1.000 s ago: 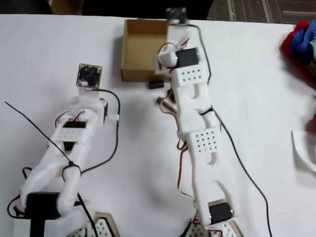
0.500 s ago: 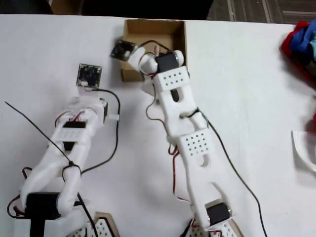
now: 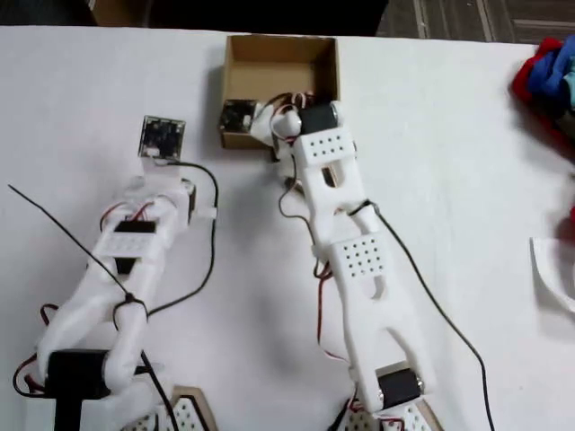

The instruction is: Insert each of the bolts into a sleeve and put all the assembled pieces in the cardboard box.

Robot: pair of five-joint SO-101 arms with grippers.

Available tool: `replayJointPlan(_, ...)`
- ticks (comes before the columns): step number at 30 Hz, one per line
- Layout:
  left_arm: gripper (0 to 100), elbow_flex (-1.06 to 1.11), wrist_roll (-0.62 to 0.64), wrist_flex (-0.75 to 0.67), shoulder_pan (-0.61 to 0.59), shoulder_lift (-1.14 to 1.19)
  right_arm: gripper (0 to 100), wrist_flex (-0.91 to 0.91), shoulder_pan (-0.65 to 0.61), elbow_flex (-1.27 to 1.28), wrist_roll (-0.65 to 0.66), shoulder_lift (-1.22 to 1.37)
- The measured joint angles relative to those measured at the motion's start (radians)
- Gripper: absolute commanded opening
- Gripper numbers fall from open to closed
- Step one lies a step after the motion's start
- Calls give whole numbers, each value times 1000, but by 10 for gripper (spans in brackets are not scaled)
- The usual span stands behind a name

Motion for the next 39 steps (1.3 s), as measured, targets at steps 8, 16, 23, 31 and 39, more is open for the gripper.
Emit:
replayJointPlan(8,88,0,0,0,2,0,183,-61,-26,3,0,69)
replayJointPlan(16,88,0,0,0,2,0,19,-68,-35,0,2,94)
replayJointPlan(23,88,0,0,0,2,0,24,-28,-38,-28,0,94)
replayJointPlan(31,88,0,0,0,2,0,46,-20,-41,-52,-8,97)
replayJointPlan(39,88,0,0,0,2,0,163,-48,-49,-52,-109,117)
